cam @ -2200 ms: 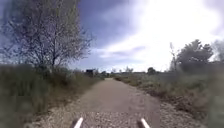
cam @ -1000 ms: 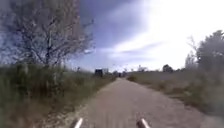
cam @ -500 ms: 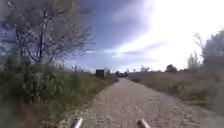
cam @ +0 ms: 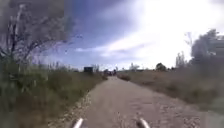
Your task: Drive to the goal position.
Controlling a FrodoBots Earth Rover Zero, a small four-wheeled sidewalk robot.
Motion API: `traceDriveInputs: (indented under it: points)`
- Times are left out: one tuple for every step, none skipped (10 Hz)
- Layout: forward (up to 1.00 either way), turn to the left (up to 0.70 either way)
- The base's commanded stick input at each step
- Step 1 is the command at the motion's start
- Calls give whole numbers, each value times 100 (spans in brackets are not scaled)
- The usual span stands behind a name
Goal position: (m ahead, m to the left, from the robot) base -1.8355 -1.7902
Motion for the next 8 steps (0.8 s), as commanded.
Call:
traceDriveInputs:
  points:
    - [100, -40]
    - [100, -40]
    - [100, -40]
    - [100, -38]
    - [100, -25]
    - [100, -12]
    - [100, 0]
    - [100, 0]
